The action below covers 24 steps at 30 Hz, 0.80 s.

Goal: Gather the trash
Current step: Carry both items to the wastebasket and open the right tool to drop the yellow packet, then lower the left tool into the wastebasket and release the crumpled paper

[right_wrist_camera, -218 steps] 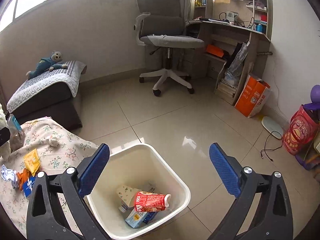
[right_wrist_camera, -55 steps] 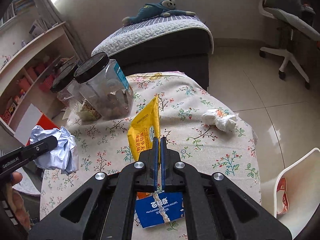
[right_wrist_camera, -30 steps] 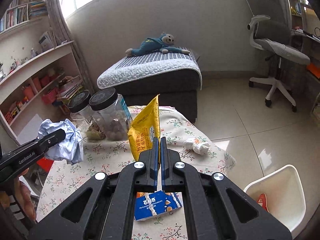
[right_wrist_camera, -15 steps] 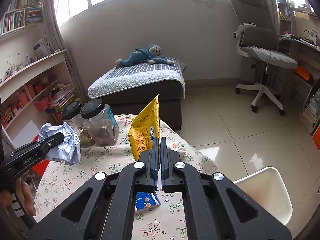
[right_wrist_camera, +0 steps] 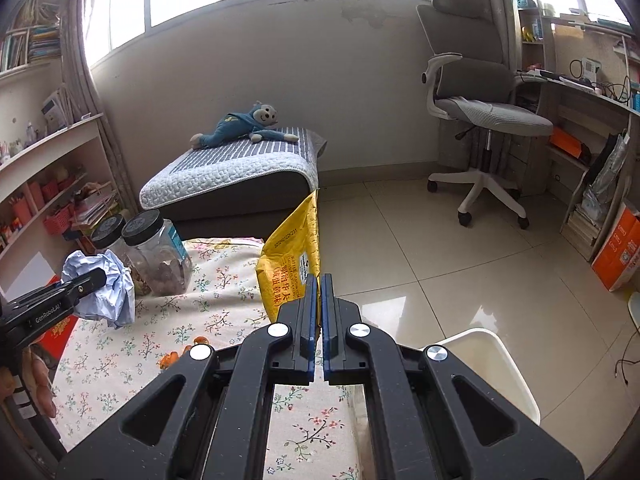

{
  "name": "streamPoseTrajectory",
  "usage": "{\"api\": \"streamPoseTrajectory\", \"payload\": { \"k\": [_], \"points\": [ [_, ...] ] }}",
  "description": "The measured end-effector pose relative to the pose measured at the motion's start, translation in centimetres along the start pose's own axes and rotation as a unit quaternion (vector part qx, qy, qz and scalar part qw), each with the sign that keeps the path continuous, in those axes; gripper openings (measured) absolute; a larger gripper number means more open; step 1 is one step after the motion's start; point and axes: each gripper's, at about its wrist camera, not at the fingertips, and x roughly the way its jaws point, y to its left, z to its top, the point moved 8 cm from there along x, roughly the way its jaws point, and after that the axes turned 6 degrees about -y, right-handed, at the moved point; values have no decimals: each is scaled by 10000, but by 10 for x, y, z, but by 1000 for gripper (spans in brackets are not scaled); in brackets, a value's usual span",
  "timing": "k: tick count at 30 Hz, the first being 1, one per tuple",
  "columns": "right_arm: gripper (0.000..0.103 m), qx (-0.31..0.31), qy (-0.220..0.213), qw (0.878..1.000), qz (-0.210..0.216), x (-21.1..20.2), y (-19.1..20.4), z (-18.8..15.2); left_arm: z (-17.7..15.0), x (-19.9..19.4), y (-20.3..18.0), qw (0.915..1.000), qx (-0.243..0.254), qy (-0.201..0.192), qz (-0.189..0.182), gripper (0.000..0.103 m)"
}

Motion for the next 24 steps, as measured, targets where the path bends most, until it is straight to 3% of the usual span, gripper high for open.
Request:
{"api": "streamPoseTrajectory", "payload": {
  "k": [16, 17, 19, 20, 23, 24],
  "points": [
    [4, 315, 253, 9920, -1197, -17, -109, -27, -4, -7, -81, 9975, 467, -33, -530, 19],
    [9, 377, 235, 9911, -1253, -20, -116, -28, -4, -7, -88, 9971, 493, -24, -587, 19],
    [33, 499, 127, 9888, -1400, -28, -128, -27, -5, -7, -104, 9960, 560, -3, -702, 19],
    [53, 558, 33, 9872, -1496, -34, -134, -26, -6, -7, -113, 9953, 596, 3, -761, 19],
    [63, 637, -182, 9816, -1793, -48, -153, -22, -6, -7, -143, 9930, 689, 24, -962, 19],
    [71, 646, -257, 9792, -1905, -53, -158, -21, -6, -8, -154, 9919, 728, 23, -1036, 19]
  ]
}}
